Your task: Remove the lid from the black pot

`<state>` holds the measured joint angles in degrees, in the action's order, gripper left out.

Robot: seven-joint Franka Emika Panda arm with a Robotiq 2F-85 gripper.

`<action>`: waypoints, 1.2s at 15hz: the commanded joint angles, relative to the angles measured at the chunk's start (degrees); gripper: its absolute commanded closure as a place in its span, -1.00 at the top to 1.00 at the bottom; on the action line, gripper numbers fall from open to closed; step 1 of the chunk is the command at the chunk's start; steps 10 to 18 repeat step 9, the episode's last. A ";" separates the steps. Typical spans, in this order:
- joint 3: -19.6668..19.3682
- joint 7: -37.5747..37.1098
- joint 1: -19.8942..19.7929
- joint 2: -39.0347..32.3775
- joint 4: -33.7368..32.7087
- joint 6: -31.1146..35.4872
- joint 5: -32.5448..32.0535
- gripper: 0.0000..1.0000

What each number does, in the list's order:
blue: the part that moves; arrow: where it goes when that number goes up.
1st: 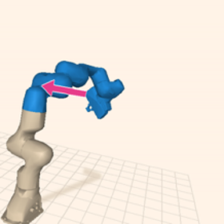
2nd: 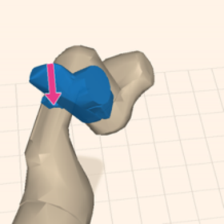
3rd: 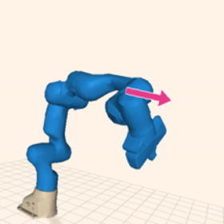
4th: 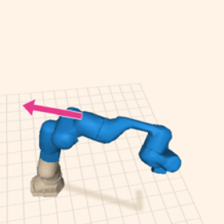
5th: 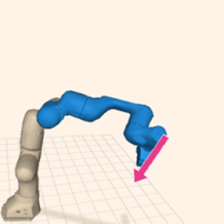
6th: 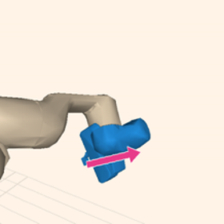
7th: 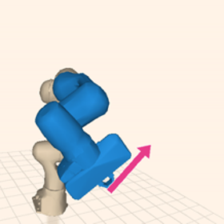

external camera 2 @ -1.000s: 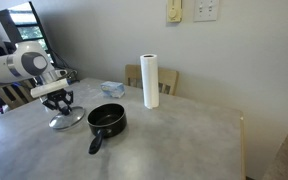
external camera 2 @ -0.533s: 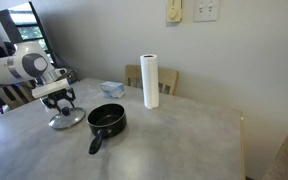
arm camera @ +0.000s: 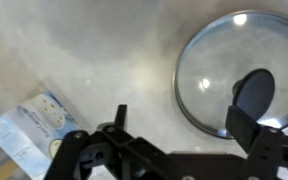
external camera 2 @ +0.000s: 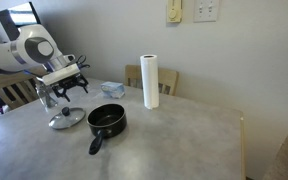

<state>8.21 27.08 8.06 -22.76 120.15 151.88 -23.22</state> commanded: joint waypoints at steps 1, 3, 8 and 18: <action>0.43 7.18 -4.68 5.87 0.42 -7.46 3.06 1.00; 0.72 12.77 -6.86 7.91 -0.42 -11.32 6.19 1.00; -0.87 13.39 -6.23 8.61 -1.06 -11.88 6.69 1.00; -0.81 13.39 -6.20 8.61 -1.05 -11.98 6.69 1.00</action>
